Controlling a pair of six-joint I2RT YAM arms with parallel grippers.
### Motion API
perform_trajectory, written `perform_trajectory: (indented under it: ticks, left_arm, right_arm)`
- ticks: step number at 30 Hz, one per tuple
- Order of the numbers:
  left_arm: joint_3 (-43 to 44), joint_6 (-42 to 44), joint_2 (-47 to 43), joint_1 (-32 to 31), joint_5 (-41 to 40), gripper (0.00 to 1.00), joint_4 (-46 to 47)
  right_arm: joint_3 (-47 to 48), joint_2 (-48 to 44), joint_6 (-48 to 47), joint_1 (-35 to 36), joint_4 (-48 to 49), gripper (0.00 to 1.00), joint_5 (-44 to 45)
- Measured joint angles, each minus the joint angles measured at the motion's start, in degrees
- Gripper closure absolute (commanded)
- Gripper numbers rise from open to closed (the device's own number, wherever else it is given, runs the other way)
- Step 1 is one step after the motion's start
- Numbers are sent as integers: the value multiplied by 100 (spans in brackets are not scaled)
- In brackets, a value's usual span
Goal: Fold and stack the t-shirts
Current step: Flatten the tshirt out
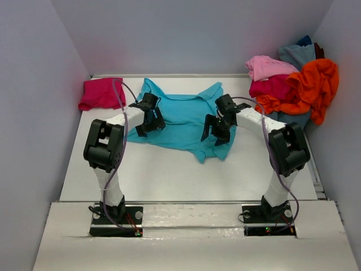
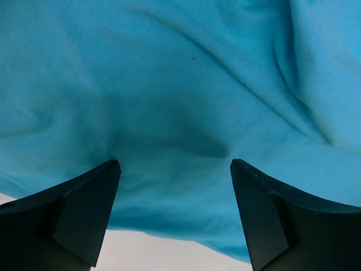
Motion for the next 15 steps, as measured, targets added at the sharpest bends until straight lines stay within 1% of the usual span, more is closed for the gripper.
perform_trajectory:
  ticks: [3, 7, 9, 12, 13, 14, 15]
  left_arm:
    - [4, -35, 48, -2, 55, 8, 15]
    - [0, -72, 46, 0, 70, 12, 11]
    - [-11, -76, 46, 0, 76, 16, 13]
    - [-90, -83, -11, 0, 81, 17, 22]
    - [-127, -85, -39, 0, 96, 22, 20]
    - [-181, -87, -85, 0, 125, 26, 9]
    - [-229, -96, -122, 0, 146, 26, -4]
  right_arm:
    - [-72, 111, 2, 2, 37, 23, -68]
    - [-201, 293, 9, 9, 81, 27, -205]
    - [-234, 376, 15, 17, 98, 28, -264]
    - [-273, 435, 24, 39, 122, 29, -358]
    - [-284, 435, 24, 46, 131, 29, -378]
    - [-297, 435, 26, 44, 142, 31, -411]
    - [-302, 435, 24, 44, 144, 31, -426]
